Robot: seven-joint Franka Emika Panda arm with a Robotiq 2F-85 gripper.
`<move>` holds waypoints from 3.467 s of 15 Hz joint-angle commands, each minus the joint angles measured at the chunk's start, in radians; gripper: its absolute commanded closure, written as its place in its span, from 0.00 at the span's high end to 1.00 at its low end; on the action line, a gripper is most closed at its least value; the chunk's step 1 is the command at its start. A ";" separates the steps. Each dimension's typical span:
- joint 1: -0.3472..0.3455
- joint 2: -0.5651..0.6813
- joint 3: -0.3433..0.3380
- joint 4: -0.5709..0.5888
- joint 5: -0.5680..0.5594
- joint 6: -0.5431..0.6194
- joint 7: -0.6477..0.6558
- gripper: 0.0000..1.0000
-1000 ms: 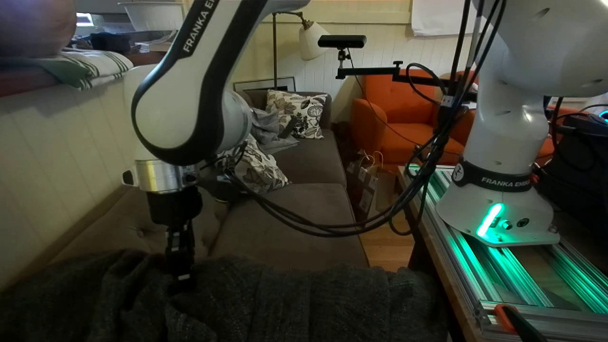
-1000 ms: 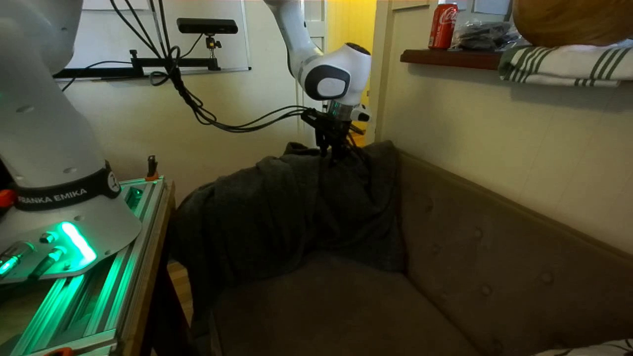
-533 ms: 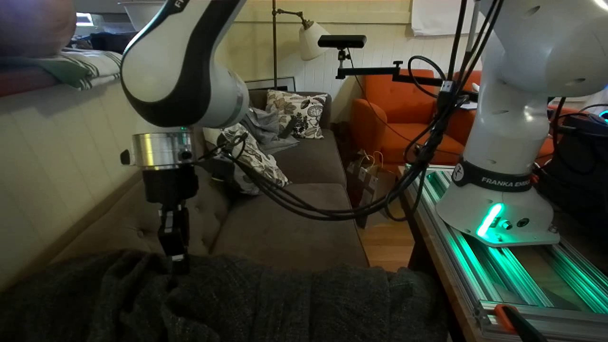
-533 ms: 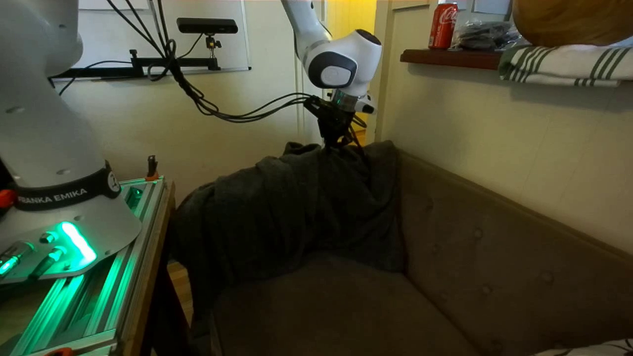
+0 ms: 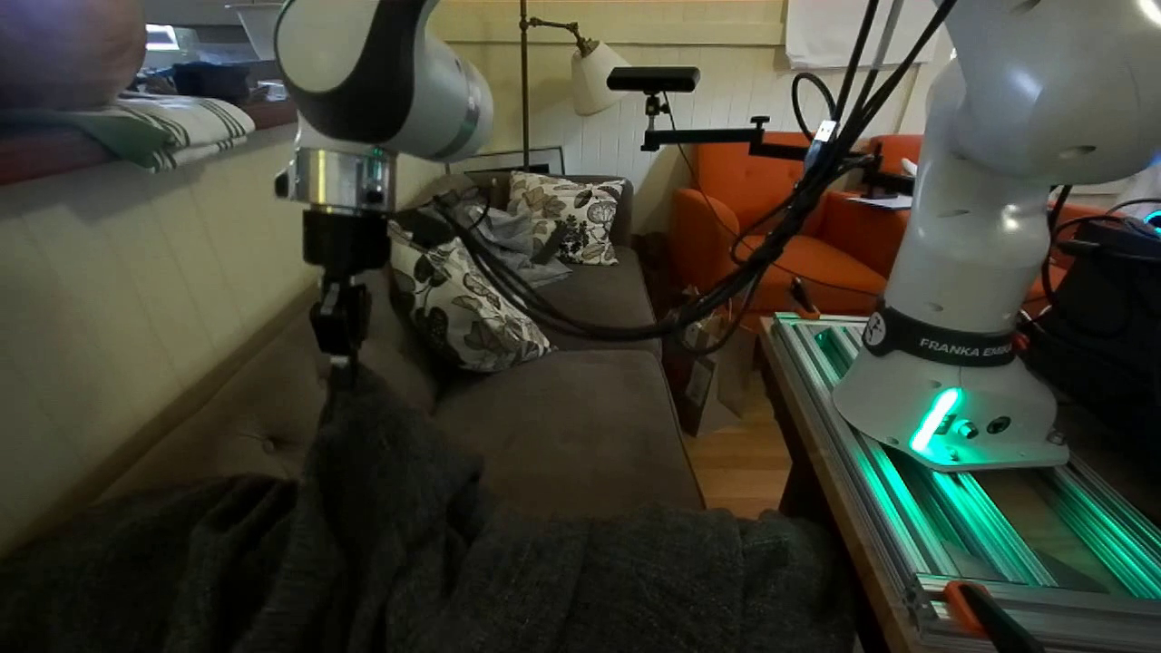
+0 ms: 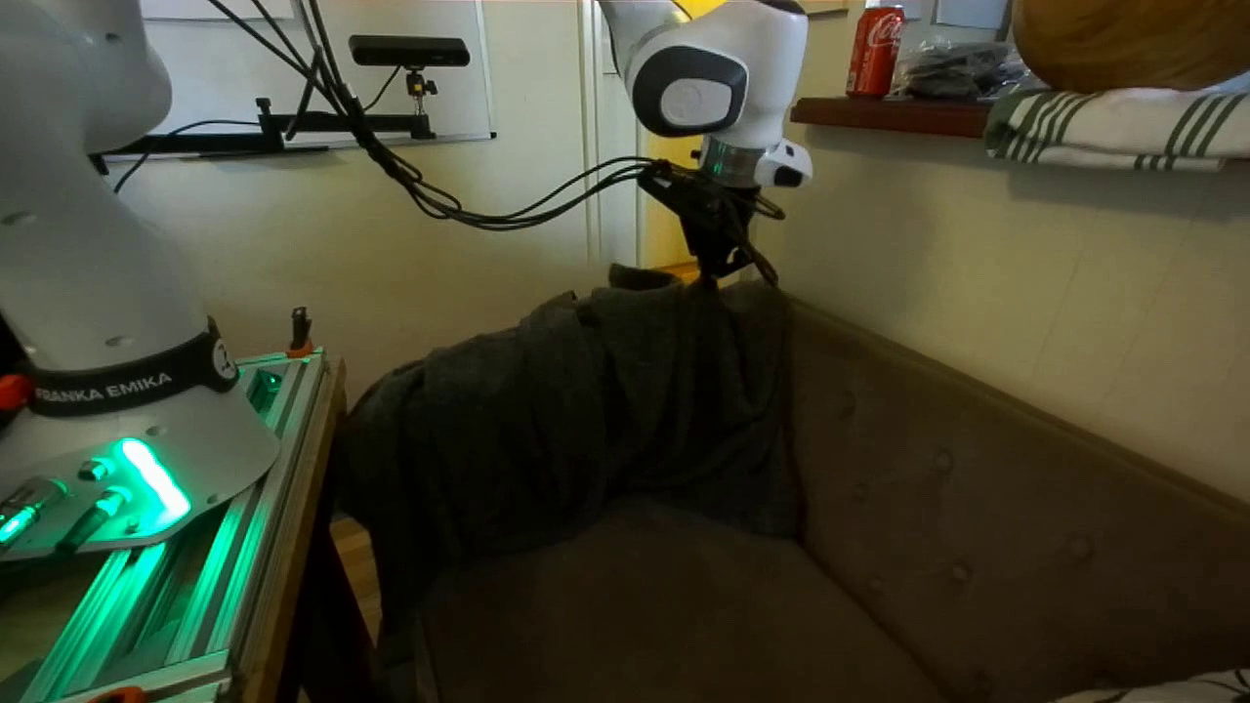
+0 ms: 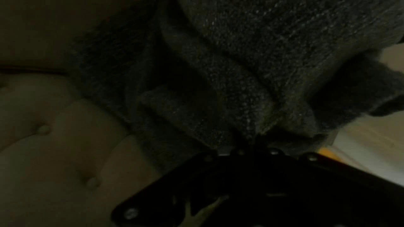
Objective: Move the grey fleece to the right
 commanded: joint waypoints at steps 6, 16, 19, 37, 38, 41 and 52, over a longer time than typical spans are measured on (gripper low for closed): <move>-0.008 -0.202 -0.174 -0.106 -0.008 0.054 0.000 0.06; -0.072 -0.157 -0.369 -0.069 -0.214 0.293 0.091 0.01; -0.148 -0.157 -0.450 -0.050 -0.225 0.337 0.104 0.01; 0.315 0.152 -1.194 0.175 -0.526 0.447 0.809 0.01; 0.324 0.168 -1.213 0.190 -0.519 0.444 0.813 0.01; 0.317 0.194 -1.240 0.237 -0.502 0.429 0.817 0.01; 0.289 0.293 -1.266 0.301 -0.479 0.445 0.900 0.01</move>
